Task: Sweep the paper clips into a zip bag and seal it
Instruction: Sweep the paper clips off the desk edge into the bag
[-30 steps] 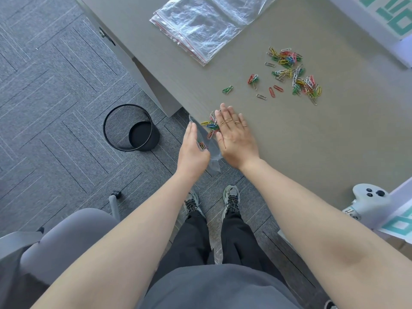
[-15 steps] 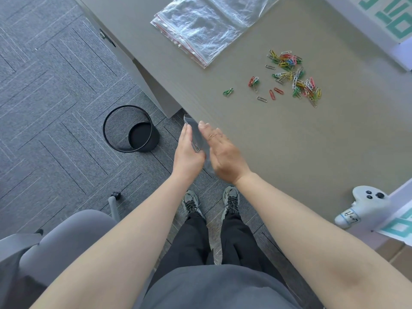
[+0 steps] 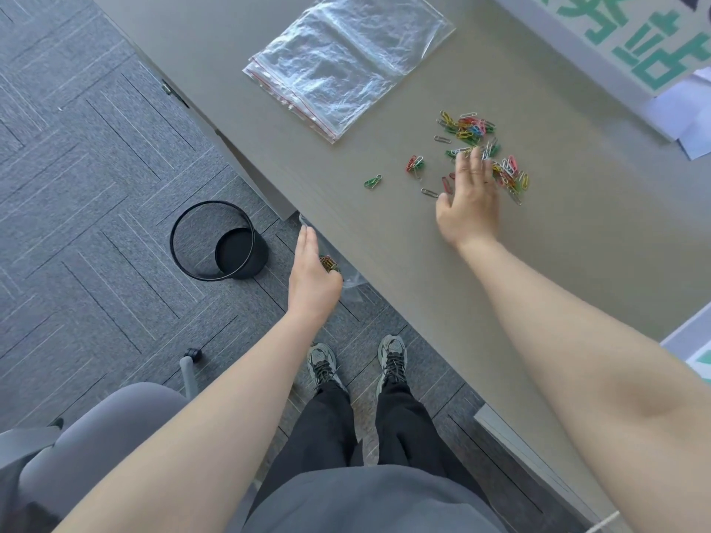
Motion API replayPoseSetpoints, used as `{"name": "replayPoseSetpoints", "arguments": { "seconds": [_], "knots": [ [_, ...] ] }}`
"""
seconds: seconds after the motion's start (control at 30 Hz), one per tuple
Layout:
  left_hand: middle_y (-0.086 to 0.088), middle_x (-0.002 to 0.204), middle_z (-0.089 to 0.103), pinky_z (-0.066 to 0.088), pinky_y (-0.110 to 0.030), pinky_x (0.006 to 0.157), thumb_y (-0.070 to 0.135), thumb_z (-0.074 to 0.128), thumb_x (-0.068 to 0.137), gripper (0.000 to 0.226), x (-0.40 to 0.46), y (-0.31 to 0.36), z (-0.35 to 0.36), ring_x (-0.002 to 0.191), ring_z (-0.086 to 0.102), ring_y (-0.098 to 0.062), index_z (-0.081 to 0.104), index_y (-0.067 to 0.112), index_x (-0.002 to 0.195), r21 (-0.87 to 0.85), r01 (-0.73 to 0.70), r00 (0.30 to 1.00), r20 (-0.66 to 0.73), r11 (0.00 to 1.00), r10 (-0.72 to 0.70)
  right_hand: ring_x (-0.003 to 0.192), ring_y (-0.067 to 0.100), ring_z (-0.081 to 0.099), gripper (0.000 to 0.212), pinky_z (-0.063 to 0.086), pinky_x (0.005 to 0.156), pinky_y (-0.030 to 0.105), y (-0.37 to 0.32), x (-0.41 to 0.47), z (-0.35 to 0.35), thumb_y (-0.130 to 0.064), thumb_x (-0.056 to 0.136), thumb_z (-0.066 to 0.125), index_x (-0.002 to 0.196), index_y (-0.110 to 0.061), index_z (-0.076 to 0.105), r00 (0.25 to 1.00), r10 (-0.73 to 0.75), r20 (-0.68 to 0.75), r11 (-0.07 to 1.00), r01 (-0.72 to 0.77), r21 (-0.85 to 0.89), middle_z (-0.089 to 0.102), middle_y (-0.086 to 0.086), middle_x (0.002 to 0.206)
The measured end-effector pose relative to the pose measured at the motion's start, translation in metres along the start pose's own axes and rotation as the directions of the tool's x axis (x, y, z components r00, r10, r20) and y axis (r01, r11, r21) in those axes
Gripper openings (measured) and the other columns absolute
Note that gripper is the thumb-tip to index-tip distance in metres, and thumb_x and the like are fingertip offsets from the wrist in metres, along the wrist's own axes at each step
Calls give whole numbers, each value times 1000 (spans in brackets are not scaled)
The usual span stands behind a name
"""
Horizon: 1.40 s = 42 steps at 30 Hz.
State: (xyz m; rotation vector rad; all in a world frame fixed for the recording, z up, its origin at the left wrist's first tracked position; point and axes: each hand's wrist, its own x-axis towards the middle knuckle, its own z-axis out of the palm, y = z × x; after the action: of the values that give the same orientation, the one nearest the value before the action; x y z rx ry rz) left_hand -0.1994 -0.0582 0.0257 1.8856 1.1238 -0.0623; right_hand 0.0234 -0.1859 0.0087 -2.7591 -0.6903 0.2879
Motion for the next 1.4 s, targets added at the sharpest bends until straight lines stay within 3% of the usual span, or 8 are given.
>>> {"name": "replayPoseSetpoints", "arguments": {
  "seconds": [0.3, 0.63, 0.77, 1.03, 1.17, 1.3, 1.4],
  "knots": [
    [9, 160, 6, 12, -4, 92, -3, 47, 87, 78, 3, 5, 8, 143, 12, -4, 9, 16, 153, 4, 33, 999, -37, 999, -32, 148, 31, -1, 63, 1, 119, 46, 33, 30, -1, -38, 97, 36, 153, -15, 16, 996, 84, 16, 995, -83, -53, 4, 9, 162],
    [1, 160, 9, 8, -13, 107, -3, 48, 85, 78, 6, 3, 9, 146, 7, -7, 11, 11, 152, 21, 7, 998, -56, 1000, -6, 148, 30, 9, 63, 2, 120, 40, 11, 9, 15, -38, 96, 32, 150, -7, 25, 984, -175, 31, 984, 174, 35, 16, 14, 159],
    [2, 160, 9, 10, -12, 105, -4, 48, 85, 79, 4, 2, 8, 145, 9, -7, 11, 13, 153, 12, 10, 999, -50, 1000, -10, 147, 29, 12, 59, -1, 118, 36, -9, -6, 25, -33, 96, 32, 148, -5, 29, 960, -274, 55, 961, 270, 65, 19, 15, 158],
    [4, 160, 8, 11, -12, 103, -4, 48, 85, 80, -3, -4, 5, 145, 10, -6, 11, 15, 153, 2, 19, 999, -32, 1000, -19, 146, 31, 19, 57, 8, 119, 41, -46, -38, 45, -29, 96, 28, 146, -3, 34, 904, -419, 88, 907, 413, 80, 26, 16, 156],
    [5, 160, 8, 15, -15, 107, -3, 48, 84, 81, -7, -6, 3, 145, 9, -6, 11, 15, 153, -2, 18, 1000, -24, 1000, -18, 145, 29, 22, 52, 12, 120, 40, -60, -56, 48, -17, 95, 31, 144, -4, 38, 872, -490, 26, 865, 482, 138, 29, 15, 155],
    [5, 160, 8, 15, -12, 105, -4, 49, 83, 81, -9, -8, 1, 145, 11, -7, 11, 15, 153, -19, 17, 1000, -12, 1000, -17, 146, 29, 19, 54, 11, 120, 40, -57, -59, 40, -9, 92, 32, 144, -2, 37, 940, -326, -105, 911, 342, 232, 26, 16, 156],
    [7, 160, 8, 18, -11, 97, -4, 47, 84, 80, -10, -10, 0, 143, 15, -6, 12, 18, 153, -19, 20, 1000, -2, 1000, -20, 147, 31, 15, 55, 10, 120, 41, -43, -59, 36, -13, 93, 35, 147, -4, 32, 979, -175, -110, 962, 193, 194, 21, 17, 157]
  ]
}}
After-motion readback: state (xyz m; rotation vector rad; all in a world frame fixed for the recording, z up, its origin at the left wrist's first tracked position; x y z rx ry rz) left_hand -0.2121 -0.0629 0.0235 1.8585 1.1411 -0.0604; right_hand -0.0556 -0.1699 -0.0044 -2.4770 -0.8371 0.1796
